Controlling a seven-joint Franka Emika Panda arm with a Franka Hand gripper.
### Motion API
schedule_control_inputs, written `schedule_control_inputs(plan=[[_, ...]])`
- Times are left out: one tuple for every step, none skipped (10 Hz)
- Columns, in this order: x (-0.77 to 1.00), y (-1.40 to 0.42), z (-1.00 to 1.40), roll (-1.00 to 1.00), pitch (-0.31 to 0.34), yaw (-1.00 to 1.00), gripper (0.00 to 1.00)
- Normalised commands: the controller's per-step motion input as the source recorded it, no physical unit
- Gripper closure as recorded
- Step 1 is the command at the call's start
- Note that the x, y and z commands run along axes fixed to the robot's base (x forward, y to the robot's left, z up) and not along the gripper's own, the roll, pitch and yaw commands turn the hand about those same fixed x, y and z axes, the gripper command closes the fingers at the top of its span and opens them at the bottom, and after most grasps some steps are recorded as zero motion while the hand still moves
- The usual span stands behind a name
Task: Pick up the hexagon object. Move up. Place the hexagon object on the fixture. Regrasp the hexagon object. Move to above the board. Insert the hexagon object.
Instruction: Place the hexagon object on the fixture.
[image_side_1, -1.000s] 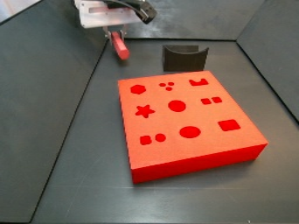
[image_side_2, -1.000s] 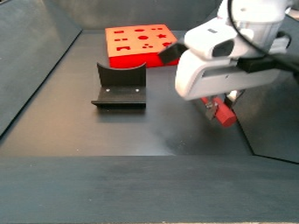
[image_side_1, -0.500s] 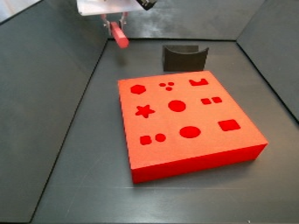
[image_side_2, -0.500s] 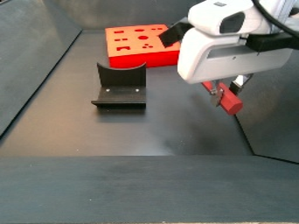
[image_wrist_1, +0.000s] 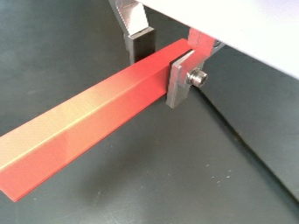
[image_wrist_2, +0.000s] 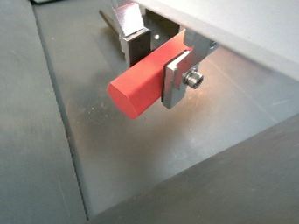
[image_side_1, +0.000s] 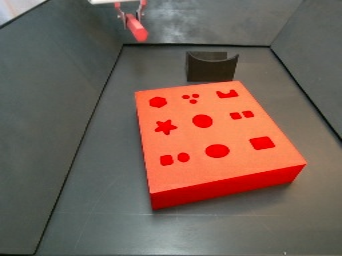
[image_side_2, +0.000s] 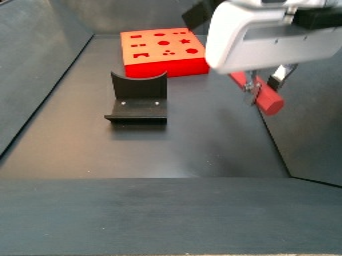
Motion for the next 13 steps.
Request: schedule_control_inputs(plan=[[-0.03, 0.01, 1.0, 0.1, 0.074, -0.03, 1.0], [-0.04, 0.01, 1.0, 0.11, 0.077, -0.02, 1.0], [-0.04, 0.01, 1.0, 0.12, 0.084, -0.02, 1.0], [-0.04, 0.01, 0.94, 0.13, 0.089, -0.01, 1.0], [-0.03, 0.0, 0.79, 0.13, 0.095, 0.01, 1.0], [-0.02, 0.0, 0.68, 0.13, 0.099, 0.02, 1.0], [-0.02, 0.01, 0.56, 0.14, 0.105, 0.02, 1.0], [-0.02, 0.0, 0.44, 0.14, 0.108, 0.03, 1.0], [-0.01, 0.0, 0.28, 0.14, 0.104, 0.03, 1.0], [1.0, -0.57, -0.02, 0.12, -0.023, -1.0, 1.0], [1.0, -0.55, -0.06, 0.11, -0.005, -1.0, 1.0], [1.0, -0.52, -0.06, 0.12, -0.006, -1.0, 1.0], [1.0, -0.47, -0.05, 0.12, 0.017, -0.93, 1.0]])
